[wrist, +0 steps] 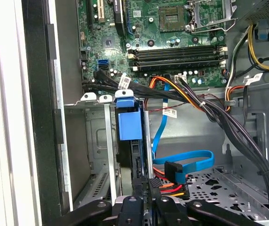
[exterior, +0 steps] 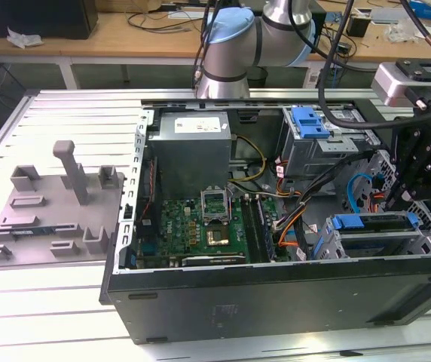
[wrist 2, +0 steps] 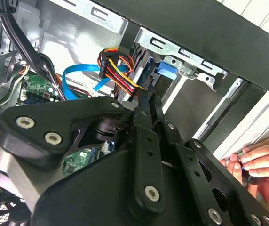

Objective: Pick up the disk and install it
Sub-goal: 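Insert the first disk wire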

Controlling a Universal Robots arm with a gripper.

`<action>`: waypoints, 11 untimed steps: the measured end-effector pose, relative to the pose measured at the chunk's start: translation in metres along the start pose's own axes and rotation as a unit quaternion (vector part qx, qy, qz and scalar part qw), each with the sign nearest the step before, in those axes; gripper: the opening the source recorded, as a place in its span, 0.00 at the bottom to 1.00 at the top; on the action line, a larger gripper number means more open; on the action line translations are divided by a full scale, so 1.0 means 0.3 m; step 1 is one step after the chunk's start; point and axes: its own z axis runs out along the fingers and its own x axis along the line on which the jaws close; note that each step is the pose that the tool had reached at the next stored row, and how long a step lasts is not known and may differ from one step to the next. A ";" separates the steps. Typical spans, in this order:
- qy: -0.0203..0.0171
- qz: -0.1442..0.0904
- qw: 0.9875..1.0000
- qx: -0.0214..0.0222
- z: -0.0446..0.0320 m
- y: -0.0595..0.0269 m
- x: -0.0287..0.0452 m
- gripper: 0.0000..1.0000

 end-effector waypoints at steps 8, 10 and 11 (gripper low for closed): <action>0.000 -0.010 1.000 0.000 0.000 0.000 -0.001 0.17; 0.000 -0.014 1.000 0.000 0.000 0.000 -0.002 0.17; 0.000 -0.015 1.000 0.001 0.000 0.000 -0.002 0.17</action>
